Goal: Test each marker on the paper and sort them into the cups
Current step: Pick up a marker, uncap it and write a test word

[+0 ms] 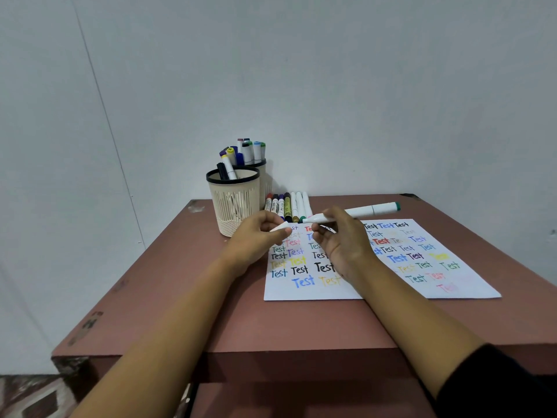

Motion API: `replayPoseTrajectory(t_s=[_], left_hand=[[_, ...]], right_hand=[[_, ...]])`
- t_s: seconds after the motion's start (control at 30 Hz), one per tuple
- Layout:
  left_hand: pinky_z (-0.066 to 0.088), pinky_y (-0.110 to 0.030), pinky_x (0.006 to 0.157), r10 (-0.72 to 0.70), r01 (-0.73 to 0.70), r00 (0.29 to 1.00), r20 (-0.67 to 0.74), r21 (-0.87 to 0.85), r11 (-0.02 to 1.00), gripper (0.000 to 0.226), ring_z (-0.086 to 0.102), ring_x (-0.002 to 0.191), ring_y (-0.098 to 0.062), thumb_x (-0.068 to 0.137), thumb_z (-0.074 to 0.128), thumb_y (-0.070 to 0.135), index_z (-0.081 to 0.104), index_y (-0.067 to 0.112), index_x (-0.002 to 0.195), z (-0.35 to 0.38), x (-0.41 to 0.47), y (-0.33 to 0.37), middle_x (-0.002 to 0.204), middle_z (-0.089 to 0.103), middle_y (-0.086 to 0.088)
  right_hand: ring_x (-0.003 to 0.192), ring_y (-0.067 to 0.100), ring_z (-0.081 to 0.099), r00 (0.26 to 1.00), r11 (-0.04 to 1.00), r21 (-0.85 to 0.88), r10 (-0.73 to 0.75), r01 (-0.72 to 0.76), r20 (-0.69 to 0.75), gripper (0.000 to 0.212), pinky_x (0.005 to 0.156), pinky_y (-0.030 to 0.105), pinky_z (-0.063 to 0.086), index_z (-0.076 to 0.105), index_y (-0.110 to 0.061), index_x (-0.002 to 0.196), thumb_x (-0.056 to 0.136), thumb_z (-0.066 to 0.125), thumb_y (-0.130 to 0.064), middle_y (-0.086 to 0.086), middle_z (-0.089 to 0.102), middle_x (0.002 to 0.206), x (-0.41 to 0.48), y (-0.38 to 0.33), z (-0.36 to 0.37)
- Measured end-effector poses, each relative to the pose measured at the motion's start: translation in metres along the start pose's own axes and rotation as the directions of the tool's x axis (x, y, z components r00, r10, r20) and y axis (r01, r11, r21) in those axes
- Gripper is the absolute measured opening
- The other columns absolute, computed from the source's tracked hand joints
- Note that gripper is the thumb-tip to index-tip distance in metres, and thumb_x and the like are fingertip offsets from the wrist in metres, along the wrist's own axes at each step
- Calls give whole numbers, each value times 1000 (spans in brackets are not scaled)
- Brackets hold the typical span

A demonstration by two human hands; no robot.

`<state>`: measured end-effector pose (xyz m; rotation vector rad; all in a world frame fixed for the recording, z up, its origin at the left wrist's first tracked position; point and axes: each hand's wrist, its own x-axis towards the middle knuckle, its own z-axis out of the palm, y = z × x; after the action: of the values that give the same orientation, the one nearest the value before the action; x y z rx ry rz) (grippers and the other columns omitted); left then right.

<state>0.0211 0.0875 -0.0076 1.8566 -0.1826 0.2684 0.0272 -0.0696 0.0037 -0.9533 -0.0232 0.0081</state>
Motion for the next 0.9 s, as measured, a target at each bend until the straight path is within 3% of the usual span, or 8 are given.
replayPoseTrajectory(t_s=[0.2,0.37,0.57,0.77,0.9], left_hand=[[39,-11,48,29,-29,999,30,5,1000,7,56,55,2,84,68,15,62,17,87,3,-4,4,66,64,7],[39,-11,48,38,-37,999,20,-19,999,8,56,56,1,84,67,19,66,16,91,3,-4,6,70,64,2],[39,-15,52,80,-80,996,31,-13,997,10,52,56,-8,87,62,27,69,20,89,2,-6,5,59,61,7],[33,-9,52,263,-257,965,7,239,936,19,48,50,3,94,52,22,66,10,96,6,-7,4,58,54,5],[36,-9,55,302,-288,953,-12,267,920,19,52,54,3,92,55,23,67,9,99,7,-8,3,61,56,7]], right_hand=[[59,17,56,998,999,-52,9,-6,59,18,49,20,49,53,-3,73,91,49,-4,9,54,67,-2,1,1],[55,14,54,995,993,-116,36,-25,95,19,47,21,45,54,-5,71,89,51,-4,3,57,58,-4,3,2],[60,13,56,983,982,-182,88,-58,162,14,50,21,44,59,-9,78,91,55,-9,4,59,69,-5,4,3],[50,7,48,983,966,-245,115,-78,140,19,43,17,38,64,-10,74,90,62,-21,0,52,59,-6,6,2],[46,5,52,984,968,-243,104,-67,145,22,42,16,40,64,-8,74,90,63,-23,0,55,57,-6,8,2]])
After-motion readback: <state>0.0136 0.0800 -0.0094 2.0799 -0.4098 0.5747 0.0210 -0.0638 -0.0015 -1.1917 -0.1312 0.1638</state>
